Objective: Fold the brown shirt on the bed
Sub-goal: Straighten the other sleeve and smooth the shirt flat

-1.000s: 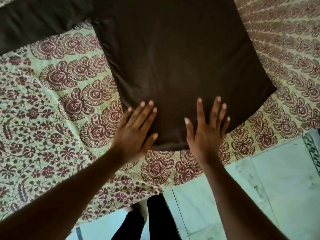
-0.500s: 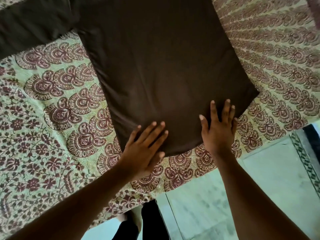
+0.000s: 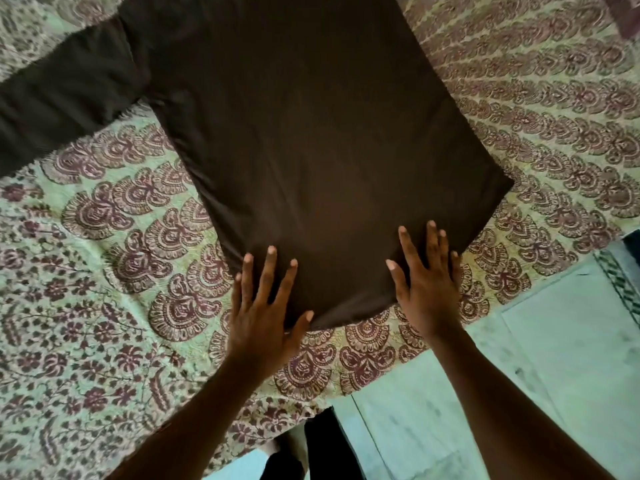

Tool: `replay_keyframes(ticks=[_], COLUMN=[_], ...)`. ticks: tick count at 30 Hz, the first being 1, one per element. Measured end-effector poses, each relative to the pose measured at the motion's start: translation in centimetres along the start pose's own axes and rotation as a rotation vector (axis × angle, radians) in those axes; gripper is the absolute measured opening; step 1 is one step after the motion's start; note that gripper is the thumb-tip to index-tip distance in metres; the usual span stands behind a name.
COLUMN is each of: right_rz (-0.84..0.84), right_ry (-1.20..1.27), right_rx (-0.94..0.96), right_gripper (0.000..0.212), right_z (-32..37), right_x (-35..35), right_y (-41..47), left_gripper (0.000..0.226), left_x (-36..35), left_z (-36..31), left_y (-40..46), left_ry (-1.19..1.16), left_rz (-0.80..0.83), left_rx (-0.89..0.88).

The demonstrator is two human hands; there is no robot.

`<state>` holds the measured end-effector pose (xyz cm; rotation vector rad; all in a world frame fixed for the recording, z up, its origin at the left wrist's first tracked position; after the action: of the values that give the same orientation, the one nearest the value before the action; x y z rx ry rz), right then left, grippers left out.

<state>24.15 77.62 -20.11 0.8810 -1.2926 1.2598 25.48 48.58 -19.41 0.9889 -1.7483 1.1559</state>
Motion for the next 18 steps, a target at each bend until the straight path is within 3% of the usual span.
replay_keyframes(ticks=[3, 8, 12, 15, 18], right_rz=[0.006, 0.163, 0.199, 0.162, 0.094], right_ry=[-0.003, -0.017, 0.055, 0.159, 0.352], right_rx=[0.017, 0.282, 0.257, 0.213, 0.221], right_gripper=[0.066, 0.069, 0.073, 0.076, 0.063], right_z=[1.3, 6.1, 6.2, 7.6, 11.4], right_x=[0.7, -0.7, -1.1, 0.1, 1.4], right_y=[0.1, -1.8, -6.2, -6.9, -5.3], left_gripper=[0.081, 0.087, 0.087, 0.076, 0.059], left_x=[0.5, -0.3, -0.1, 0.6, 2.2], left_z=[-0.1, 0.1, 0.7, 1.6, 3.5], left_y=[0.3, 0.5, -1.1, -2.0, -1.9], left_ry=[-0.009, 0.094, 0.047, -0.124, -0.332], left_rz=[-0.029, 0.018, 0.034, -0.024, -0.179], left_rx=[-0.018, -0.139, -0.151, -0.172, -0.04])
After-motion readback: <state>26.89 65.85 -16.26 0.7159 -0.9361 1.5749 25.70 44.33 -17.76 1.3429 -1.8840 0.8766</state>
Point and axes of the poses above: each hand's wrist, its own y-axis towards the middle knuckle, its own x-axis out of the back of the hand, z = x × y, the point moved 3 cm from there along y, towards the middle knuckle, and after that the axes turned 5 degrees about z, right-handed, at the moved point
